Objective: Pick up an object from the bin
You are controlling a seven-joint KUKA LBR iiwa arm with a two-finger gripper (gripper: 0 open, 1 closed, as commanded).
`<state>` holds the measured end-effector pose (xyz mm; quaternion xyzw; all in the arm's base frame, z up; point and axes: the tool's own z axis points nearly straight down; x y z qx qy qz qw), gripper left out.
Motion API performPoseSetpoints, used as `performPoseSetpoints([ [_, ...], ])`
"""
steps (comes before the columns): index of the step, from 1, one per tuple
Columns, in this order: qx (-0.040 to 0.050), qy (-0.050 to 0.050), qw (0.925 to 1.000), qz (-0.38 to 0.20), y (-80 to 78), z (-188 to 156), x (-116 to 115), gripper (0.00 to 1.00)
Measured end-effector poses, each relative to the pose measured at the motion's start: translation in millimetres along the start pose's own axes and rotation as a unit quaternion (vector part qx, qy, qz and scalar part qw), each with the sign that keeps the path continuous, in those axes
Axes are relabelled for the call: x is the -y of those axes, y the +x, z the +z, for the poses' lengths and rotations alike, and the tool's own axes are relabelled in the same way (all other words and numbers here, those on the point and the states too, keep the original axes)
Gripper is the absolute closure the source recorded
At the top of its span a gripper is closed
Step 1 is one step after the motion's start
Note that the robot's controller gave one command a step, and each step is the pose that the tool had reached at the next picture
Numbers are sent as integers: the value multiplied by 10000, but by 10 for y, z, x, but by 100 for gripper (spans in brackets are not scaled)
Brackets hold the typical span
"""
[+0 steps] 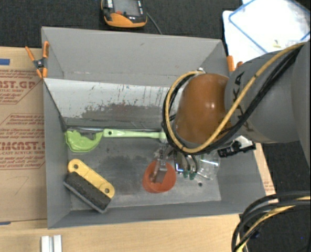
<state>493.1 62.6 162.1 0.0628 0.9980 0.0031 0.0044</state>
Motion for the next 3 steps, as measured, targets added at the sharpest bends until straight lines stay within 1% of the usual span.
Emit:
performPoseSetpoints([
  [1, 13, 7, 10000, 29, 16, 520, 44, 100],
  [2, -45, 21, 10000, 35, 51, 697, 53, 100],
  [3, -36, 14, 9937, -1124, -50, -533, 169, 100],
])
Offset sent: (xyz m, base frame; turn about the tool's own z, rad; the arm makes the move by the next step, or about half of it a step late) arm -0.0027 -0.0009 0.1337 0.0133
